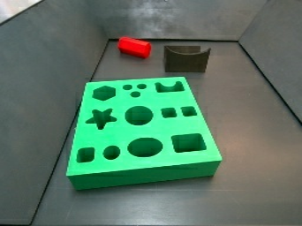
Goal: Pick up the hexagon object. Move up. Place the hexagon object on the fixture. Regrasp the hexagon object. Move to above the board. Insert the hexagon object.
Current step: Pick up the hexagon object.
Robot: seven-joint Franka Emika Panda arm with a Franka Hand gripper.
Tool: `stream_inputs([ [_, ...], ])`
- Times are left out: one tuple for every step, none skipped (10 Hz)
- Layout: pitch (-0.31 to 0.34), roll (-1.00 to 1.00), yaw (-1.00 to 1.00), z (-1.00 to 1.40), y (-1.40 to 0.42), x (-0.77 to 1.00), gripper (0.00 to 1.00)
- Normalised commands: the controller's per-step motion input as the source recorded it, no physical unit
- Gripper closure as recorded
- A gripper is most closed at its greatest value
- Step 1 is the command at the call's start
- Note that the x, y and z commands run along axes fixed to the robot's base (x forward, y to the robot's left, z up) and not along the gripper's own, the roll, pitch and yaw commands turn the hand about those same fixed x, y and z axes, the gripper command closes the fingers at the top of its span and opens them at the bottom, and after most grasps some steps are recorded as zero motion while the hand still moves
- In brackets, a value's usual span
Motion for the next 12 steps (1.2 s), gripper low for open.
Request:
stream_inputs([
  [0.0, 0.0, 0.0, -0.01, -0.02, 0.0, 0.0],
  [-0.13, 0.0, 0.55, -0.26, -0.01, -0.4, 0.0],
  [-0.177, -0.06, 1.0, -0.36, 0.0, 0.0, 0.0],
  [-0.21, -0.09, 1.0, -0.41, 0.0, 0.0, 0.0],
  [-0.147, -0.04, 1.0, -0.34, 0.01, 0.0, 0.0],
  [-0.131, -0.03, 1.0, -0.29, 0.0, 0.0, 0.0],
  [-0.13, -0.02, 1.0, -0.26, 0.0, 0.0, 0.0],
  [-0.13, -0.02, 1.0, -0.26, 0.0, 0.0, 0.0],
  [-0.133, -0.02, 1.0, -0.26, 0.0, 0.0, 0.0],
  [-0.131, -0.02, 1.0, -0.26, 0.0, 0.0, 0.0],
  [-0.131, -0.02, 1.0, -0.26, 0.0, 0.0, 0.0],
  [-0.13, -0.02, 1.0, -0.26, 0.0, 0.0, 0.0],
])
